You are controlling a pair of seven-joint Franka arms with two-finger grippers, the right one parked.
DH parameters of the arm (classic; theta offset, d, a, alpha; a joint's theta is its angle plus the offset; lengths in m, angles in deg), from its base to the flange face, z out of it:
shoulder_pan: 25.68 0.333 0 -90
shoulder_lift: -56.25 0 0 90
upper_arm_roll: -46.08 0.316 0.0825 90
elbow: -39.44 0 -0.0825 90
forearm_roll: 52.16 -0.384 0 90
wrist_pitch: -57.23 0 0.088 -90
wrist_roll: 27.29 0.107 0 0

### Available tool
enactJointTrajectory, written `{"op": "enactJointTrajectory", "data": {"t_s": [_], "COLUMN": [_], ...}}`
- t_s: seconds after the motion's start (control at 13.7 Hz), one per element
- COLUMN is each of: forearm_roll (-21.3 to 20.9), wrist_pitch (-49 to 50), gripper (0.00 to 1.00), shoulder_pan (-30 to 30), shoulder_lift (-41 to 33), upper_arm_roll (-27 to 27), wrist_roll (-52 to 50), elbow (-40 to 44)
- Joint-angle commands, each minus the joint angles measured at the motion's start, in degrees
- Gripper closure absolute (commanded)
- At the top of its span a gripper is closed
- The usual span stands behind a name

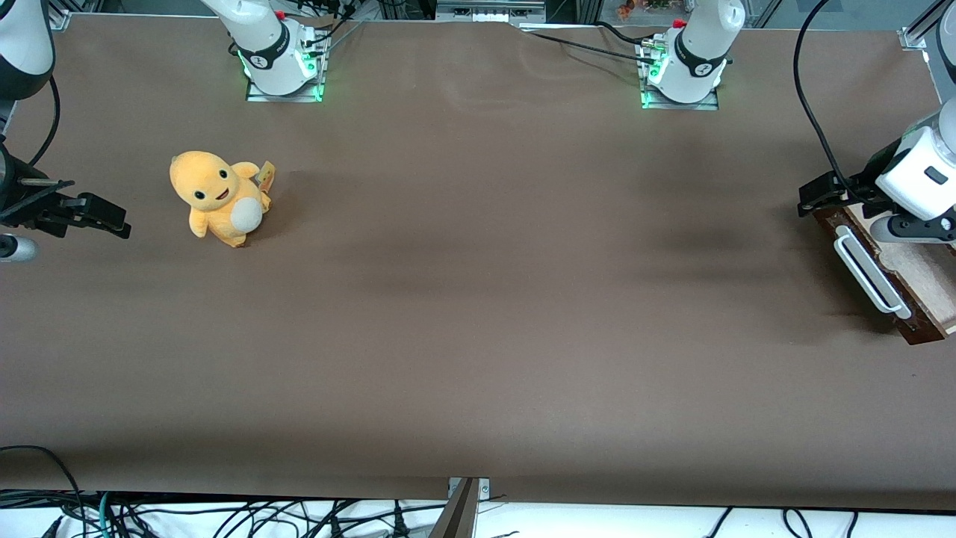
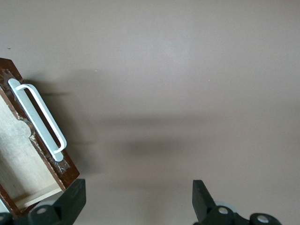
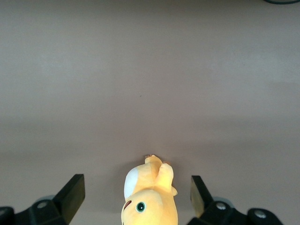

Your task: Open lower drawer with left arm only

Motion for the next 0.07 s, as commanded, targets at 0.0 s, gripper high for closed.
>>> {"op": "enactJointTrajectory", "data": {"t_s": [0.0], "forearm_roll": [1.88], "wrist_pitch": [1.15], "gripper": [0.0], "shoulder_pan": [0.09], "shoulder_lift": [0.47], "upper_arm_roll": [0.02], "wrist_roll": [0.14], "elbow": [1.25]}}
